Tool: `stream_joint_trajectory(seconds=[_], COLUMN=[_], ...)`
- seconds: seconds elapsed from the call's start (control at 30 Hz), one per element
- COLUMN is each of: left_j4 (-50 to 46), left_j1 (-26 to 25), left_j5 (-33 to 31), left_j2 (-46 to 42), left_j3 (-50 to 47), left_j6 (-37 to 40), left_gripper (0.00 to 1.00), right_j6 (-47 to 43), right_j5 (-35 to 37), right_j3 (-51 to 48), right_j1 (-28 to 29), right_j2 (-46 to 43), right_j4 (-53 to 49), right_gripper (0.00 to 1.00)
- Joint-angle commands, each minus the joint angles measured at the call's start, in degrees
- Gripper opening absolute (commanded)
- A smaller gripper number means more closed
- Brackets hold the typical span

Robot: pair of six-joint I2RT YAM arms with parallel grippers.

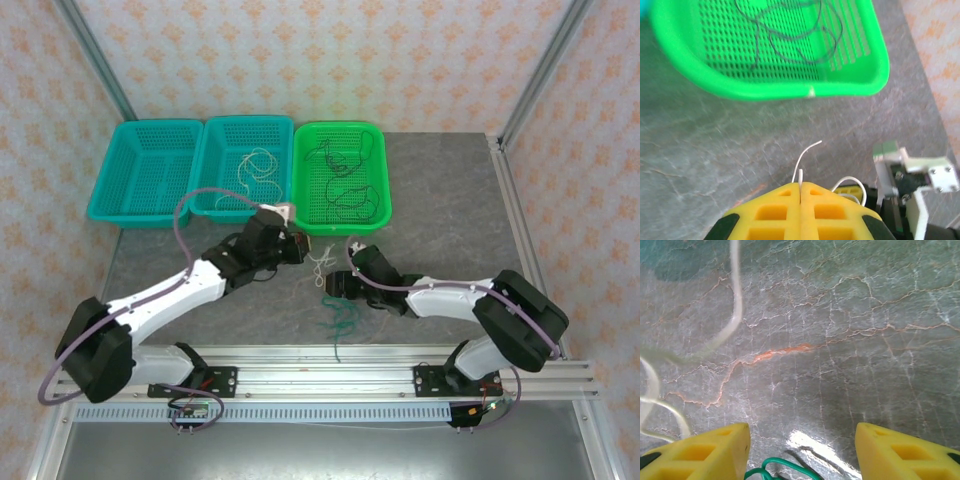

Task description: Untangle the cables

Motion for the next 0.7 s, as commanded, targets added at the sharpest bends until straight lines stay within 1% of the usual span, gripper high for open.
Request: stream_joint_trajectory(seconds=[0.0,0.07,0.13,0.2,0.27,0.37,0.4,0.47,0.53,0.67], left_j4=[-2.6,-3.8,-6.0,-7.4,-8.0,-7.1,-7.0,-6.6,-5.8,-9.4], left_j1=[3.5,6.4,9.8,13.2,17.1,23.9,25.8,28.5,29.8,31.6], left_j5=[-2.1,-1.7,-3.0,-4.8,-6.3,-6.5,-7.8,-9.0,-9.4,-6.8], left_j2=[-4.5,-6.4,-7.5,-7.0,-4.5,1.6,4.0,9.0,15.6,28.4], left_j3=[3.3,5.4,8.7,12.5,16.8,22.4,24.1,27.7,32.3,45.1], left_j6=[1.5,2.3,3.5,5.3,7.7,7.9,7.5,7.3,8.6,10.1], left_gripper=[0.0,0.0,0.0,0.0,0.0,0.0,0.0,0.0,0.0,0.0], right_j6=[0.1,0.8,1.6,1.7,1.0,0.0,-0.3,-0.1,1.0,2.5], right_j5=[3.0,5.7,10.1,13.8,16.5,18.3,18.3,18.3,18.2,18.4], right_j3=[-1.8,-4.1,-6.3,-7.9,-8.7,-8.3,-8.1,-8.0,-8.4,-9.5], right_j1=[0.2,0.2,0.2,0.2,0.2,0.1,0.1,0.1,0.1,0.1], right_j2=[-2.3,-5.1,-9.0,-12.4,-15.1,-18.0,-18.5,-19.0,-19.5,-21.5], right_j4=[3.3,6.0,8.0,9.2,9.5,7.9,7.2,6.7,6.4,5.9], right_gripper=[0.58,0.59,0.6,0.62,0.63,0.63,0.63,0.63,0.63,0.63])
